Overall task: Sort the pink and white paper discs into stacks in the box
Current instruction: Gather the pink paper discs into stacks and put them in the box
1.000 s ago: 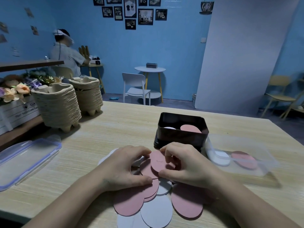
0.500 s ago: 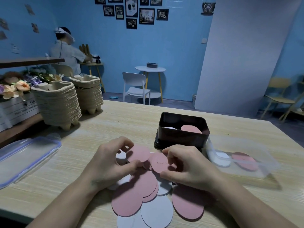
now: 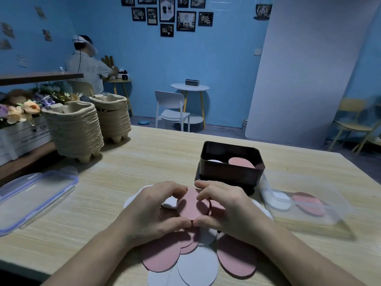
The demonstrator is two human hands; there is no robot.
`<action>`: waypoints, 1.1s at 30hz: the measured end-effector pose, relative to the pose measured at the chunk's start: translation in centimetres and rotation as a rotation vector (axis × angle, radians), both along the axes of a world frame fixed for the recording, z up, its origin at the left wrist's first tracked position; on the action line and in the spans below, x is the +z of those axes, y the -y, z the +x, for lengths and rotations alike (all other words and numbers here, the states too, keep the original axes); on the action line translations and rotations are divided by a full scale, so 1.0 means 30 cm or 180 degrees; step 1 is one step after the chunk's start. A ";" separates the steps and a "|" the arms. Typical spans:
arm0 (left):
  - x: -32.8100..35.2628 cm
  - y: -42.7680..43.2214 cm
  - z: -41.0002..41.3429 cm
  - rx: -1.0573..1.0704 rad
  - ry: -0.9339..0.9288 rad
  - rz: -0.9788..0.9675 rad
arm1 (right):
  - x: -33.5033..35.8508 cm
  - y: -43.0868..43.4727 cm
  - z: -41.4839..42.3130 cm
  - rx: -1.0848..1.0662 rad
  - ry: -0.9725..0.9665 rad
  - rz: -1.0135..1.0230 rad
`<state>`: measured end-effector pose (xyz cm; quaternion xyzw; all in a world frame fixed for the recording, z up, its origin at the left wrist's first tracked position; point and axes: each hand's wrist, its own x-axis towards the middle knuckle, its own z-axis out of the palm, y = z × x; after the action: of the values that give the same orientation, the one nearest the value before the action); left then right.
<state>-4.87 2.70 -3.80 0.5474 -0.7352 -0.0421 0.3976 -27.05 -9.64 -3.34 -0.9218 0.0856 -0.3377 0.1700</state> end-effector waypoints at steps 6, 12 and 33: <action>-0.004 -0.004 0.008 -0.0082 -0.0177 0.0093 | 0.000 0.001 -0.007 0.0081 0.0076 0.0037; -0.010 0.002 0.009 -0.0142 -0.0168 0.0077 | 0.001 0.001 -0.001 0.0145 0.0073 0.0161; -0.005 0.004 0.004 -0.0095 0.0096 -0.0031 | -0.003 0.008 -0.007 0.0049 -0.0314 0.0337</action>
<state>-4.75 2.58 -3.96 0.5350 -0.7494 -0.0362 0.3884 -27.27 -9.87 -3.42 -0.9277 0.1046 -0.2856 0.2166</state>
